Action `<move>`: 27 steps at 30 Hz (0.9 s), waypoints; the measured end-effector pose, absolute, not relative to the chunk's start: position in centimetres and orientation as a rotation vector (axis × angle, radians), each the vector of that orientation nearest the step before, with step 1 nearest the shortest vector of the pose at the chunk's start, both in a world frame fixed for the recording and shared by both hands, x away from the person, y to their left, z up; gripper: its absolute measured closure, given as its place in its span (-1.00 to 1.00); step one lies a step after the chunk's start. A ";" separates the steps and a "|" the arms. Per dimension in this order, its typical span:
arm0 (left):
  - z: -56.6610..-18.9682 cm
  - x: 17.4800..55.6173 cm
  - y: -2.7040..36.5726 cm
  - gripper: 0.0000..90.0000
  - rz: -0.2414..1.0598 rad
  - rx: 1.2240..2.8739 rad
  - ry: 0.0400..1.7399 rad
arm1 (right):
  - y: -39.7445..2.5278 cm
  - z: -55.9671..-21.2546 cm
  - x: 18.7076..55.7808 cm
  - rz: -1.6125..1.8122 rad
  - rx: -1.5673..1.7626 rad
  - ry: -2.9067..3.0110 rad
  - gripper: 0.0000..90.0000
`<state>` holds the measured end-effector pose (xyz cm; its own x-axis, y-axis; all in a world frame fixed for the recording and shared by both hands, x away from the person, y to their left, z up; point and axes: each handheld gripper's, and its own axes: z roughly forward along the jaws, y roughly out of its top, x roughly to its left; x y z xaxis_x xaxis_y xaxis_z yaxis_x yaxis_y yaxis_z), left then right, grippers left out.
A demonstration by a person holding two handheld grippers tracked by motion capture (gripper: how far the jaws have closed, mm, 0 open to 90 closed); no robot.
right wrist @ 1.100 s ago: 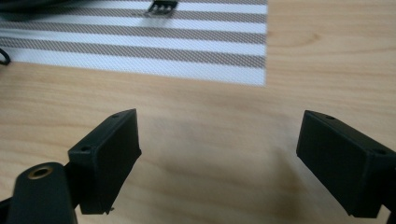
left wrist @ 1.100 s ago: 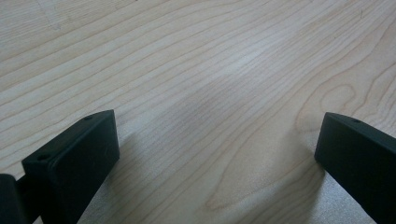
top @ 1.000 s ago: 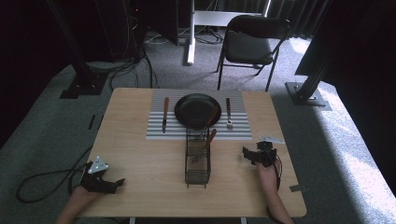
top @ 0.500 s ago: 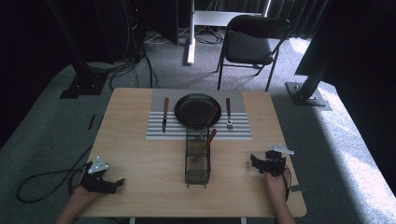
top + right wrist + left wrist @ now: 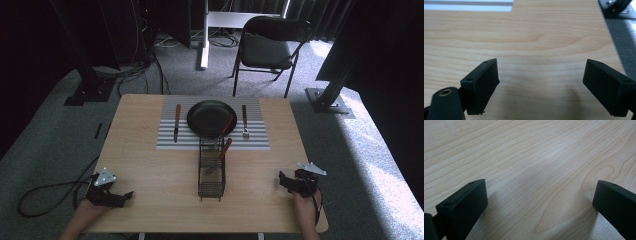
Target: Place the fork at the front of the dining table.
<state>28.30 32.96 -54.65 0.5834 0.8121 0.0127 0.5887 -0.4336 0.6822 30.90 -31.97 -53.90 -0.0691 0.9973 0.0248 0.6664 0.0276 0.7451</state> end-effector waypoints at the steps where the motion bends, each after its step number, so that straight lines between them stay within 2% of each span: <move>1: -54.7 28.3 33.0 -1.00 0.453 2.175 1.108 | -32.1 -54.0 30.8 0.818 1.691 1.788 -0.72; 16: -54.7 28.3 33.0 -1.00 0.453 2.175 1.109 | -33.5 -55.0 28.9 0.795 1.744 1.773 -0.73; 27: -54.7 28.3 33.0 -1.00 0.453 2.175 1.109 | -33.3 -55.0 28.3 0.816 1.646 1.881 -0.71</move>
<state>28.30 32.96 -54.65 0.5832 0.8122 0.0127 0.5888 -0.4334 0.6822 28.30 -33.30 -55.01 -0.1385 0.9903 0.0131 0.6862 0.0864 0.7222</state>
